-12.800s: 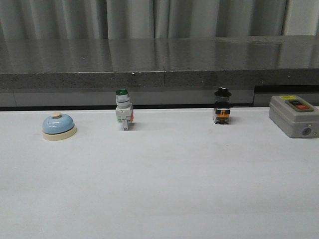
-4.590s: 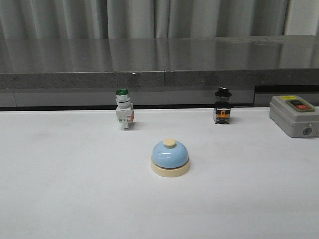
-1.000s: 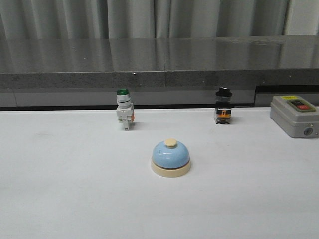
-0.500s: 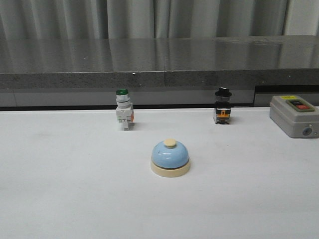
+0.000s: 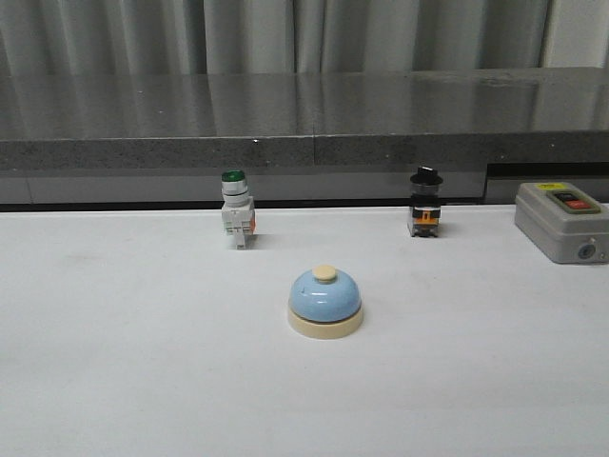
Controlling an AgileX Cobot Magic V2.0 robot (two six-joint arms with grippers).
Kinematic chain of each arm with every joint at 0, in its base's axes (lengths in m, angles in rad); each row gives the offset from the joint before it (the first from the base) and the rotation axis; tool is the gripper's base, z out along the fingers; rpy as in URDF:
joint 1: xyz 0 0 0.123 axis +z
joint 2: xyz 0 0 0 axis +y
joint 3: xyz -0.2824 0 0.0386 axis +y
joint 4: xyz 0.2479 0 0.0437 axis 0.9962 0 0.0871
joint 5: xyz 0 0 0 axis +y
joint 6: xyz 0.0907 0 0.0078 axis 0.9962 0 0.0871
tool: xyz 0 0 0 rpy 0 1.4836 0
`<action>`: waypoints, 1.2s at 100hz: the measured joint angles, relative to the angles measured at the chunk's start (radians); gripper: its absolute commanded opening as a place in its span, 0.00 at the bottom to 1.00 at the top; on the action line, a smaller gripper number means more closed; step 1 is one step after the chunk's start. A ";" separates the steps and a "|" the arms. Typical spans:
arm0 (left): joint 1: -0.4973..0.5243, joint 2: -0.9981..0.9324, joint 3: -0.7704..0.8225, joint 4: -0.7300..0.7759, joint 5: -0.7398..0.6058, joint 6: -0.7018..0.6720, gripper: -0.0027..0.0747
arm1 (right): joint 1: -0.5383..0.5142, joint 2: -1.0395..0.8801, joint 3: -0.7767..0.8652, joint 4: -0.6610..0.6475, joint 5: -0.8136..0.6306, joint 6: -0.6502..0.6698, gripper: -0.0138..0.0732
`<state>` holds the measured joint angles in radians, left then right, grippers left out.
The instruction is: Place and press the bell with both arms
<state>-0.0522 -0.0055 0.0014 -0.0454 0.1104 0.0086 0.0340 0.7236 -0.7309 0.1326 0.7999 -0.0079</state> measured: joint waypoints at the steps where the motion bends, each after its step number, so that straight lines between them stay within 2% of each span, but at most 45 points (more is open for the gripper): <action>1: 0.000 0.000 0.000 0.000 0.000 0.000 0.01 | 0.003 0.005 0.000 0.002 0.000 -0.002 0.09; 32: 0.000 0.000 0.000 0.000 0.000 0.000 0.01 | 0.179 0.289 -0.039 0.016 -0.027 -0.018 0.09; 78: 0.000 0.000 0.000 0.000 0.000 0.000 0.01 | 0.400 0.783 -0.373 0.017 -0.064 -0.019 0.09; 120: 0.000 0.000 0.000 0.000 0.000 0.000 0.01 | 0.508 1.079 -0.609 0.017 -0.063 -0.019 0.09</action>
<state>-0.0522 -0.0055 0.0014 -0.0454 0.1104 0.0086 0.5421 1.8024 -1.3394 0.1500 0.7373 -0.0265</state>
